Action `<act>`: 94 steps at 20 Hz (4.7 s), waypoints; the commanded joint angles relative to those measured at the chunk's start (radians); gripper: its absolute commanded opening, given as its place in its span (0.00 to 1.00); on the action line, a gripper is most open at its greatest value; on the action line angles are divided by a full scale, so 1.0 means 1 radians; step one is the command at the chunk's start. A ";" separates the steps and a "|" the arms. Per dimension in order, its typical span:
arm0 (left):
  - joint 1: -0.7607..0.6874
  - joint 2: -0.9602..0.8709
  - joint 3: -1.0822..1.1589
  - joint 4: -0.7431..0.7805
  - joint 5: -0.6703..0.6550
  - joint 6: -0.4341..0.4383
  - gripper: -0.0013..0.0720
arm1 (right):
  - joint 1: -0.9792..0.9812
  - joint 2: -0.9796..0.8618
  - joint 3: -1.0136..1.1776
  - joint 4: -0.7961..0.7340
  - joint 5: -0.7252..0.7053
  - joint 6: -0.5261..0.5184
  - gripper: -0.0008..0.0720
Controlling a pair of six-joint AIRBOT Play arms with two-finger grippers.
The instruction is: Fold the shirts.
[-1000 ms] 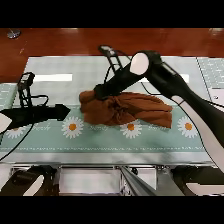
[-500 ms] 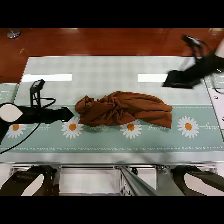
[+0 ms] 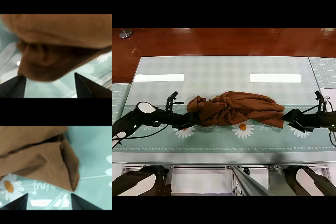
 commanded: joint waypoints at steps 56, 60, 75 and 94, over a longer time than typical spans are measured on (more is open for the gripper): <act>0.249 0.536 0.114 0.236 -0.314 -0.192 0.05 | 0.235 0.449 0.175 -0.116 0.174 0.130 0.06; 0.109 0.324 0.104 0.221 0.079 -0.142 0.05 | 0.235 0.188 0.171 -0.158 -0.071 0.127 0.06; 0.428 0.092 0.334 0.470 -0.256 -0.211 0.97 | -0.170 -0.235 0.462 -0.198 0.104 0.032 0.87; -0.068 0.116 -0.214 -0.164 0.295 -0.047 0.84 | -0.120 -0.120 -0.016 0.085 -0.061 -0.090 0.86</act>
